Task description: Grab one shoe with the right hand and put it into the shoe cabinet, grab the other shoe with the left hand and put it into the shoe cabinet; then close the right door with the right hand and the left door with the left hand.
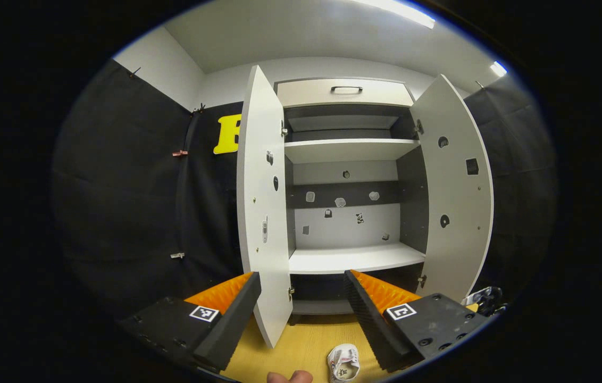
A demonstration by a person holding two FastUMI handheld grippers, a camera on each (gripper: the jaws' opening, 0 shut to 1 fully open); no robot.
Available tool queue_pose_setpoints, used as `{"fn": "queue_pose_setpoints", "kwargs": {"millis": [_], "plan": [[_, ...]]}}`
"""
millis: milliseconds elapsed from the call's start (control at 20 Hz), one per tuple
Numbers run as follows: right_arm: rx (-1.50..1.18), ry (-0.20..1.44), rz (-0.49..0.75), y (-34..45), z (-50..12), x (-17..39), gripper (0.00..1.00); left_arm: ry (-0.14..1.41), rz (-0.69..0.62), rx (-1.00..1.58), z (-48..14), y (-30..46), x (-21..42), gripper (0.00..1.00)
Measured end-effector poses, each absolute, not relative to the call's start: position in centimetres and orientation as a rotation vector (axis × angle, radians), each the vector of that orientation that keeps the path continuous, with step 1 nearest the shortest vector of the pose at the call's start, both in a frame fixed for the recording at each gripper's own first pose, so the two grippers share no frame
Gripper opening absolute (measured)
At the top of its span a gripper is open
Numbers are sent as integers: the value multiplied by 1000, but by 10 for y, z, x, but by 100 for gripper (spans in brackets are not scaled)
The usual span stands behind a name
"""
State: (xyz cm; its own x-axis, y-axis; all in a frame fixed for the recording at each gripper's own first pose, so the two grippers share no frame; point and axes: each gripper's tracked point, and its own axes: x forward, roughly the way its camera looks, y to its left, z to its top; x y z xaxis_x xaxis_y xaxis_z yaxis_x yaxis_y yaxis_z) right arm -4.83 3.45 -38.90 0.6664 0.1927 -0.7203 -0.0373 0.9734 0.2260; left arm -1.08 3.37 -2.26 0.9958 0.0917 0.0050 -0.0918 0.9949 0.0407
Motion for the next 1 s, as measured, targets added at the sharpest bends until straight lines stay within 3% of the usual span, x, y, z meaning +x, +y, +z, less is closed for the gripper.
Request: {"fn": "queue_pose_setpoints", "kwargs": {"millis": [100, 150, 200, 250, 350, 500, 600, 650, 700, 750, 800, 950, 1000], "plan": [[220, 864, 124, 36, -411, -44, 82, -4, 87, 54, -23, 33, -8, 98], [212, 871, 119, 35, -423, -39, 74, -4, 86, 60, -24, 33, -7, 98], [197, 880, 110, 35, -434, -33, 74, -2, 84, 63, -24, 33, -6, 98], [181, 881, 97, 32, -443, -30, 66, 1, 82, 64, -25, 33, -5, 98], [159, 886, 64, 28, -464, -19, 64, 7, 81, 67, -27, 34, -1, 98], [178, 906, 31, 29, -485, -10, 40, 21, 84, 78, -35, 40, 5, 98], [157, 876, 17, 25, -492, 4, 45, 30, 90, 86, -40, 46, 11, 98], [149, 855, 15, 28, -495, 8, 36, 37, 94, 85, -42, 49, 14, 98], [133, 839, 11, 29, -501, 13, 36, 47, 97, 82, -47, 52, 15, 98], [118, 806, 8, 27, -501, 19, 29, 58, 98, 78, -52, 54, 17, 98], [102, 780, 7, 27, -502, 26, 34, 67, 99, 76, -56, 56, 20, 98], [82, 739, -8, 24, -508, 39, 30, 91, 108, 80, -66, 63, 25, 98], [91, 740, 2, 25, -506, 39, 15, 95, 108, 81, -69, 65, 26, 98]]}}
